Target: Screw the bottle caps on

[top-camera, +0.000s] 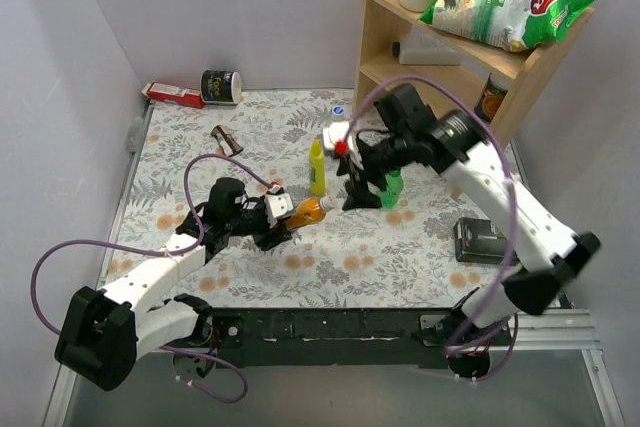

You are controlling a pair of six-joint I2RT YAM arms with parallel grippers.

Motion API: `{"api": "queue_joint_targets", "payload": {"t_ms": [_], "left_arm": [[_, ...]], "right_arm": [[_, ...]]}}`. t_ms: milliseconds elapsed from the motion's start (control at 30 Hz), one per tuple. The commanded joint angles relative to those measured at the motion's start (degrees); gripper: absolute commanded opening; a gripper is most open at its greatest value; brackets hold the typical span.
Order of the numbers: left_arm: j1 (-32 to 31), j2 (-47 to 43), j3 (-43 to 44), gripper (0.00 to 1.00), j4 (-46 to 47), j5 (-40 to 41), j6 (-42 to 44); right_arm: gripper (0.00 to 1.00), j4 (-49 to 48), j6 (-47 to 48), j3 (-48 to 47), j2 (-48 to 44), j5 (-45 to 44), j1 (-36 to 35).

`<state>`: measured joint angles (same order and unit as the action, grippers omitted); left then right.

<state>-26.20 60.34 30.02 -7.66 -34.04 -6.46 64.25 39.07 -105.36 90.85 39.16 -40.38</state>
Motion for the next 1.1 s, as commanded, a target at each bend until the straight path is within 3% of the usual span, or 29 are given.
{"api": "queue_joint_targets", "payload": {"t_ms": [0,67,233,400,600,767,967,1000,1067], "left_arm": [[0.53,0.31,4.08,0.0,-10.18,-13.76,6.19],[0.53,0.13,4.52,0.0,-10.27,-15.61,8.74],[0.44,1.71,6.27,0.0,-12.02,-17.37,11.28],[0.36,2.77,7.77,0.0,-12.38,-17.81,11.38],[0.0,3.47,8.74,0.0,-12.29,-17.81,11.91],[0.0,3.65,8.74,0.0,-12.03,-17.64,11.91],[0.0,3.56,8.04,0.0,-10.36,-17.55,10.68],[0.0,3.47,7.86,0.0,-9.4,-17.38,10.24],[0.0,3.47,7.08,0.0,-7.99,-16.33,8.4]], "right_arm": [[0.79,-5.7,21.03,13.49,-13.4,-11.1,-7.68],[0.76,-8.43,26.66,18.34,-16.65,-14.36,-10.75],[0.71,-11.51,29.49,20.64,-17.37,-19.28,-14.37],[0.67,-11.69,29.84,19.93,-15.88,-18.59,-15.16],[0.53,-9.77,30.01,18.27,-13.68,-18.06,-16.04],[0.48,-6.86,30.45,16.42,-11.66,-17.27,-16.13],[0.31,-4.57,29.76,15.1,-9.99,-17.89,-16.13],[0.22,-4.4,28.88,14.84,-9.55,-18.06,-16.13],[0.15,-2.83,23.2,11.52,-6.76,-17.72,-15.52]]}}
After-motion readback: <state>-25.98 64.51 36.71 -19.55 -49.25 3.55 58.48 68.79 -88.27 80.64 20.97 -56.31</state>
